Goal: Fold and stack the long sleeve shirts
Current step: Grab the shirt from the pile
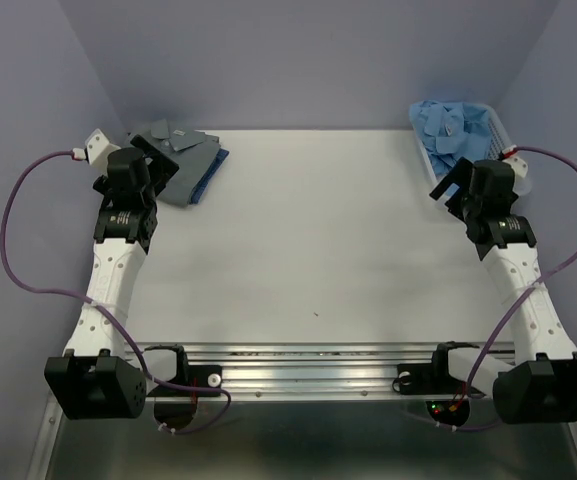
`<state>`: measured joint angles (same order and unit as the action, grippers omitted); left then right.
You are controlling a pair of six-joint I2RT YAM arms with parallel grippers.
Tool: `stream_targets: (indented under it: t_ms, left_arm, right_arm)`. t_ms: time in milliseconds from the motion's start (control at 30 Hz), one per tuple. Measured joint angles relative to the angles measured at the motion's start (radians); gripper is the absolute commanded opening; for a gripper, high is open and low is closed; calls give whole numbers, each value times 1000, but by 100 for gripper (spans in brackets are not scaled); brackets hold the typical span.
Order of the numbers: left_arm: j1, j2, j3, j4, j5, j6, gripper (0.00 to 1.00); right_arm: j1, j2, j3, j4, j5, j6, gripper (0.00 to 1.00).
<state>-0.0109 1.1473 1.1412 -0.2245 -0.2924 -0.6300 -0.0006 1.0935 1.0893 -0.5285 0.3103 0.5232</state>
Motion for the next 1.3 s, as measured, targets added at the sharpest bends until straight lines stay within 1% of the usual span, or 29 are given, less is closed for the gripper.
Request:
stream_targets:
  t_ms: [100, 200, 300, 367, 467, 533, 733, 767, 833, 900, 967, 1033, 1067, 1133, 1167, 1200, 1300]
  left_arm:
    - [0, 0, 0, 3, -1, -2, 99]
    - [0, 0, 0, 4, -1, -6, 99]
    - [0, 0, 0, 7, -3, -10, 99]
    - [0, -1, 0, 8, -5, -14, 99]
    - [0, -4, 0, 8, -5, -21, 99]
    - [0, -8, 0, 6, -6, -26, 99]
    - [0, -15, 0, -12, -17, -31, 99]
    - [0, -15, 0, -14, -20, -31, 99]
    - [0, -15, 0, -21, -24, -30, 99]
    - [0, -15, 0, -30, -30, -30, 99]
    - [0, -14, 0, -34, -31, -30, 99]
    - [0, -10, 0, -39, -31, -30, 99]
    - [0, -6, 0, -41, -31, -30, 99]
    - [0, 2, 0, -46, -31, -30, 99]
    - [0, 9, 1, -50, -31, -30, 99]
    - [0, 17, 4, -58, -30, -29, 99]
    - [0, 34, 16, -68, -30, -27, 99]
  right_arm:
    - [0, 28, 11, 11, 5, -12, 100]
    - [0, 87, 64, 14, 25, -36, 100]
    - [0, 181, 157, 27, 76, -68, 100]
    - [0, 273, 261, 27, 105, -97, 100]
    - [-16, 419, 417, 35, 97, -122, 100]
    - [-46, 549, 561, 53, 58, -131, 100]
    - [-175, 994, 982, 77, -83, -92, 100]
    - [-185, 1035, 1017, 82, -97, -85, 100]
    - [-218, 1194, 1159, 71, -139, -79, 100]
    - [-233, 1316, 1272, 67, -171, -80, 100]
    - [-240, 1414, 1340, 74, -220, -79, 100]
    - [-240, 1464, 1349, 93, -271, -78, 100]
    - [-240, 1491, 1345, 116, -315, -78, 92]
    - [-238, 1506, 1327, 152, -353, -78, 62]
    - [-238, 1507, 1316, 169, -378, -77, 28]
    - [-237, 1507, 1316, 184, -402, -72, 1]
    - [-241, 1501, 1317, 229, -455, -65, 1]
